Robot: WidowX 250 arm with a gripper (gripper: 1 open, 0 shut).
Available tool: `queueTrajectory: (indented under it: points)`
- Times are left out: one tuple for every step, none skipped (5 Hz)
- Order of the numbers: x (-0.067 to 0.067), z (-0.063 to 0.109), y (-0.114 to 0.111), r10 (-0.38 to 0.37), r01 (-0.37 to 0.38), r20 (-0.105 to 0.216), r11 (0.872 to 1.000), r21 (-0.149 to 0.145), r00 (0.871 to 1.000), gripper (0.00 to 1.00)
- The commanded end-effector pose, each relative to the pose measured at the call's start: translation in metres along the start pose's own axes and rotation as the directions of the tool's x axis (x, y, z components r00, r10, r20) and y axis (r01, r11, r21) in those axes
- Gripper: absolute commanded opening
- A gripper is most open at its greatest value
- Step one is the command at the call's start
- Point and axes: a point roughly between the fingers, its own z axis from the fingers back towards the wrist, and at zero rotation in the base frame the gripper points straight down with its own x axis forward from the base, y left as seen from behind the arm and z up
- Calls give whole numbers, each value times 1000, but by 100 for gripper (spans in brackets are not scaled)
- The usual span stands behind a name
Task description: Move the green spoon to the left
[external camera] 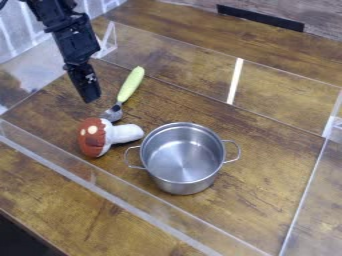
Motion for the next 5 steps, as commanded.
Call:
queueTrajectory:
  points:
    - [6,47,-1,-54,47,62,994,99,997,0]
    - [-2,43,7,-97,92,51,992,91,994,0]
    - [-9,36,14,-148,144,41,986,78,988,0]
    - [-18,27,24,-138,134,46,988,80,989,0]
    - [-25,18,34,-129,124,49,989,83,990,0]
